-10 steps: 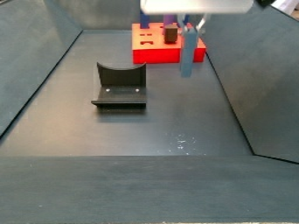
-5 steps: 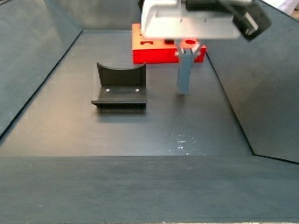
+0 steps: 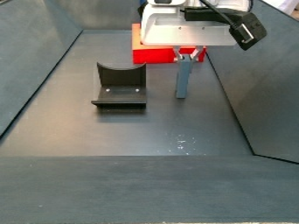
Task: Pick up the arch object. Move up. Place the arch object on the fixture. Regrasp the arch object. Rotate the arch object. Move to above the board. Insert the arch object.
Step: Rotate the arch object.
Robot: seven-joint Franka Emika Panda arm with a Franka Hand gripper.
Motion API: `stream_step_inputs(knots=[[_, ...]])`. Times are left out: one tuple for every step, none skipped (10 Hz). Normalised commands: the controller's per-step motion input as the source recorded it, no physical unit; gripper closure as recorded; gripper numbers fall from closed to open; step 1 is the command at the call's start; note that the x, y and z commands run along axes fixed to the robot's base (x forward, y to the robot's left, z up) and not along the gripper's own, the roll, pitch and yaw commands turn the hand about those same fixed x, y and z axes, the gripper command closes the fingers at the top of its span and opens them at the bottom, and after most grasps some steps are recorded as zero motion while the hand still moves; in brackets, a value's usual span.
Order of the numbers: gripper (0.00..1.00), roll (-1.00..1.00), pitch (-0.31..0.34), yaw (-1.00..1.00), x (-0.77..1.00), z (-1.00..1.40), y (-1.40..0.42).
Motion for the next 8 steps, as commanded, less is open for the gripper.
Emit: stream_step_inputs(knots=[[0.0,-0.16,-0.031,-0.01,0.0,0.0,0.0],[0.0,-0.16,-0.034,-0.01,0.0,1.0,0.0],[0.0,-0.16,-0.024,-0.01,-0.01,1.0,0.0],[0.0,-0.15,0.009,-0.01,-0.03,0.95,0.0],[0.0,-0.15,0.018,-0.01,-0.03,0.85,0.01],[0.0,-0.14,0.037,-0.02,-0.01,0.63,0.01],[0.0,-0.14,0.037,-0.02,-0.01,0.45,0.02],[0.0,-0.13,0.043,-0.03,0.0,0.2,0.02]])
